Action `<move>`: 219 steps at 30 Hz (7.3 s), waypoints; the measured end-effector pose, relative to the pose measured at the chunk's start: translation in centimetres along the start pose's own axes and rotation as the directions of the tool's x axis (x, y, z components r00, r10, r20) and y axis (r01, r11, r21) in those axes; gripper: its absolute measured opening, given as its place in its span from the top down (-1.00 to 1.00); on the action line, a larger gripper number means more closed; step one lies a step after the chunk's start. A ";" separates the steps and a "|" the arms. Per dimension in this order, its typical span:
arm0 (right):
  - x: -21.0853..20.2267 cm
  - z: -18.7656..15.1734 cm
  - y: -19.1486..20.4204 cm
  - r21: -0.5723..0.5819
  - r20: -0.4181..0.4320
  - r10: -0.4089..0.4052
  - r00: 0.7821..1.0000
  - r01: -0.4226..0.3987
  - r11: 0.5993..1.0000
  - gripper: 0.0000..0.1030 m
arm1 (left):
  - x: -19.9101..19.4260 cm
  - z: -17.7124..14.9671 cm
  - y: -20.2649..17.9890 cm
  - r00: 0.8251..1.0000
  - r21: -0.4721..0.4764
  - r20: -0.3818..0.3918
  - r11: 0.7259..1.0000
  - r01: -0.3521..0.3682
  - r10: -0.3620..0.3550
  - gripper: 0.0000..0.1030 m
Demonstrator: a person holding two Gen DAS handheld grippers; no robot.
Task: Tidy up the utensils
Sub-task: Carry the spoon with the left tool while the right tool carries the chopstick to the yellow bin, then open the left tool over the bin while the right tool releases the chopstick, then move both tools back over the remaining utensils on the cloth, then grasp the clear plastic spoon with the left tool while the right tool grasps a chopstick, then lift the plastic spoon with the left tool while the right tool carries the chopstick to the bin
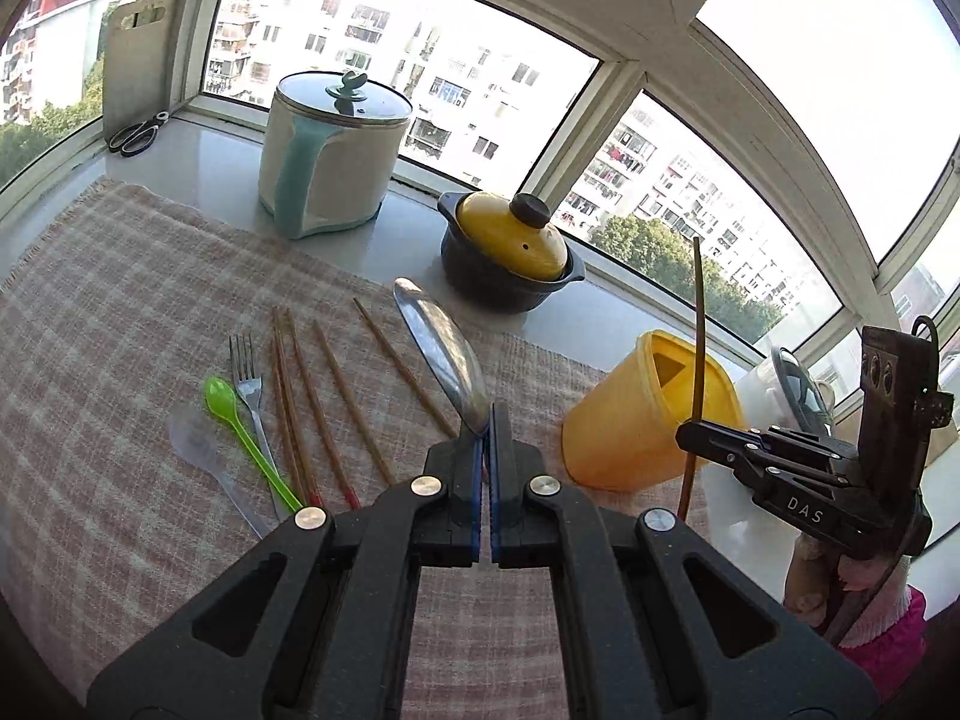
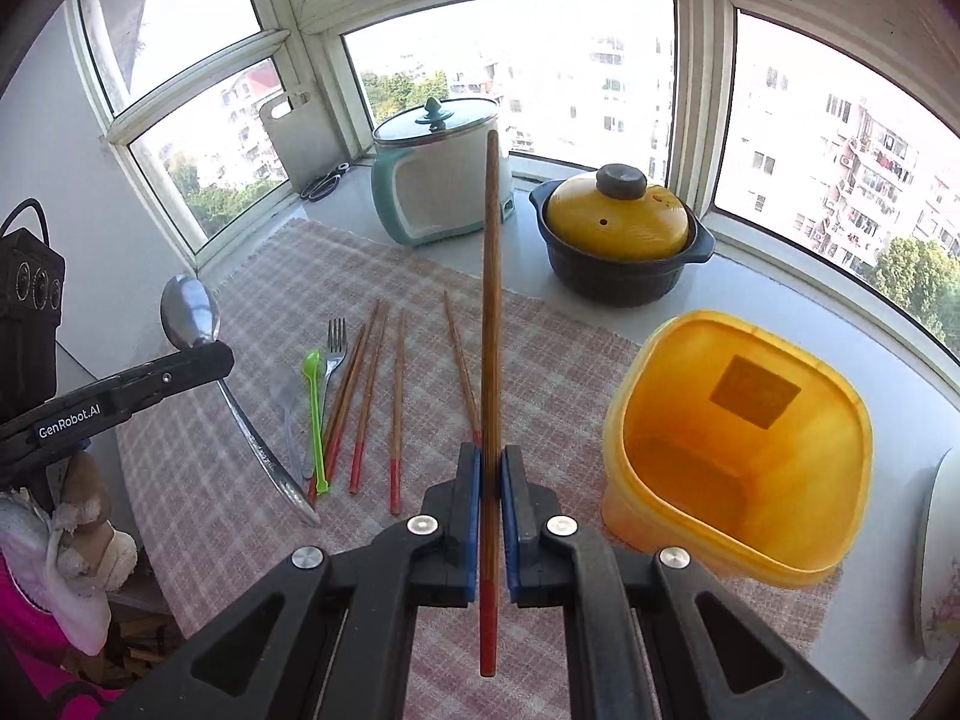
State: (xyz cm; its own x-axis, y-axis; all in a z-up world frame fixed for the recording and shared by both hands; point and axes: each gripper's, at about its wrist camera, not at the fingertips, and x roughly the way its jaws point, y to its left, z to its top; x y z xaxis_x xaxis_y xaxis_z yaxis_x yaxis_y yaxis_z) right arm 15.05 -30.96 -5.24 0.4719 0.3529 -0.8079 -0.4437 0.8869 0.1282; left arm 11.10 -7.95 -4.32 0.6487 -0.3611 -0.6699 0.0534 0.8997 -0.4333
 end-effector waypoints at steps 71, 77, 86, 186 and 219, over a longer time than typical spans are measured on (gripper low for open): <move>-3.2 0.3 -13.5 0.283 0.148 -0.278 0.949 0.229 0.931 -0.09 | 11.2 3.2 -16.4 0.999 0.303 -0.050 0.953 0.031 -0.016 0.35; -4.4 -0.2 -12.9 0.274 0.162 -0.279 0.947 0.228 0.934 -0.23 | 9.4 3.1 -15.8 1.000 0.287 -0.014 0.958 0.009 -0.005 0.35; -5.1 -0.8 -10.9 0.242 0.169 -0.279 0.945 0.235 0.941 -0.48 | 6.3 3.4 -12.3 1.000 0.212 0.017 0.977 -0.025 0.022 0.35; 25.2 5.2 10.5 -0.066 -0.433 0.056 0.900 -0.094 0.993 0.92 | 7.6 -4.4 17.6 0.894 -0.265 -0.326 0.878 -0.398 0.307 0.95; 9.9 4.1 7.3 0.050 -0.117 0.129 0.985 -0.124 0.991 0.93 | 1.5 -0.7 9.5 0.968 -0.160 -0.122 0.958 -0.238 0.220 0.95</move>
State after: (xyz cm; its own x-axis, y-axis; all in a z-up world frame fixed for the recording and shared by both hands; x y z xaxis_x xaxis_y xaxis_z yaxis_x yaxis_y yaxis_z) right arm 19.65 -19.80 -9.93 0.3182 0.4267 -0.8466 -0.4604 0.8502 0.2555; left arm 12.07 -0.15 -9.89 0.5469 -0.1815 -0.8173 -0.2247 0.9086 -0.3521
